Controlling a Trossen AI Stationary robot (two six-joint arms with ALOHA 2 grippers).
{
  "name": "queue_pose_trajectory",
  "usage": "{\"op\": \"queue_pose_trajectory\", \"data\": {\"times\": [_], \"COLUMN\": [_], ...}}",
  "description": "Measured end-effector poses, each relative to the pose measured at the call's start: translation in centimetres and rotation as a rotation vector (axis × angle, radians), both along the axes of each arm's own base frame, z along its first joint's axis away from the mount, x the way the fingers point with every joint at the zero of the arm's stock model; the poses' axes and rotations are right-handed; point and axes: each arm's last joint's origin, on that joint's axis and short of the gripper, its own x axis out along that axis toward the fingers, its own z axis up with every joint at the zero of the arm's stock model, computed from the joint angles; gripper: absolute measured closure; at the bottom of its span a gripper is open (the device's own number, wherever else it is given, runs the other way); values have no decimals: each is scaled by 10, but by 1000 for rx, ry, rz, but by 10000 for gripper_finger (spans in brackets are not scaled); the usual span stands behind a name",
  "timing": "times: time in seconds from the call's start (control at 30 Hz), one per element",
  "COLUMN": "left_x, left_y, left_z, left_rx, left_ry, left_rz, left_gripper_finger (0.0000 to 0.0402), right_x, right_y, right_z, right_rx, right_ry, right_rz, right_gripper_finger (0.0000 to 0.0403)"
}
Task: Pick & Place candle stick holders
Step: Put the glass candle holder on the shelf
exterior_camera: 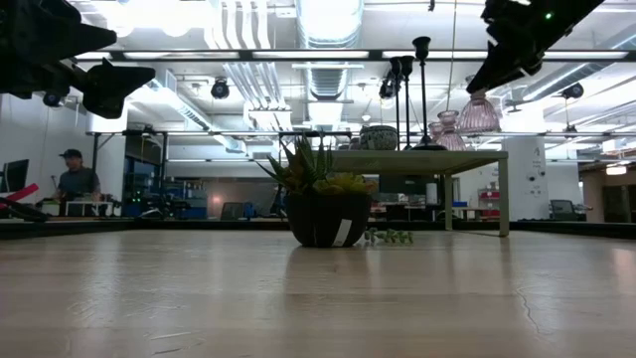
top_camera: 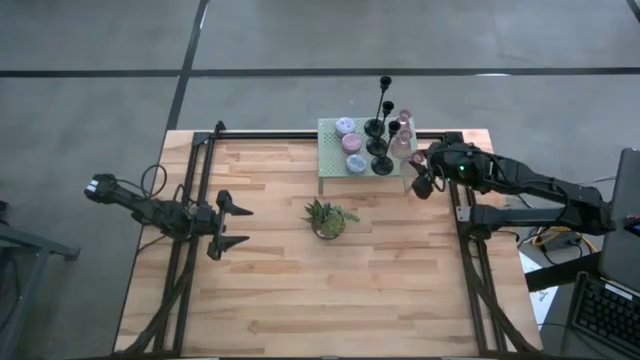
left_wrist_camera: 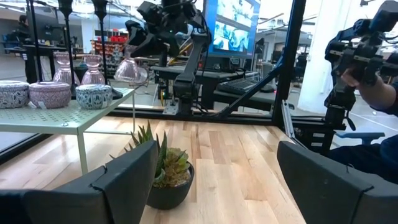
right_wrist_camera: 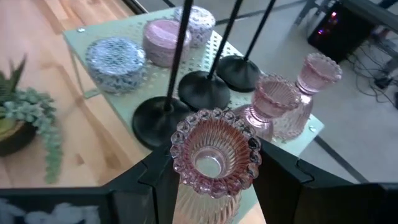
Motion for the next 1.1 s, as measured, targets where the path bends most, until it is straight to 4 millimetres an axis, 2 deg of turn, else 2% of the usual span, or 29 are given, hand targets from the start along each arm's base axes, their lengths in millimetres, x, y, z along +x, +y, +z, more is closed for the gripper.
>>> {"op": "queue_pose_trajectory", "data": {"times": [0.37,1.1], "left_x": [0,0], "left_y": [0,0], "left_z": [0,0], "left_rx": [2,1], "left_ry": [5,4], "left_rz": [0,0], "left_gripper_finger": [67,67], "right_x": [14,18], "right_y": [-17,-43], "right_z": [-7,-19], "right_rx": [24,73], "right_ry": [34,66], "right_rz": [-18,-70], "right_gripper_finger": [240,240]}}
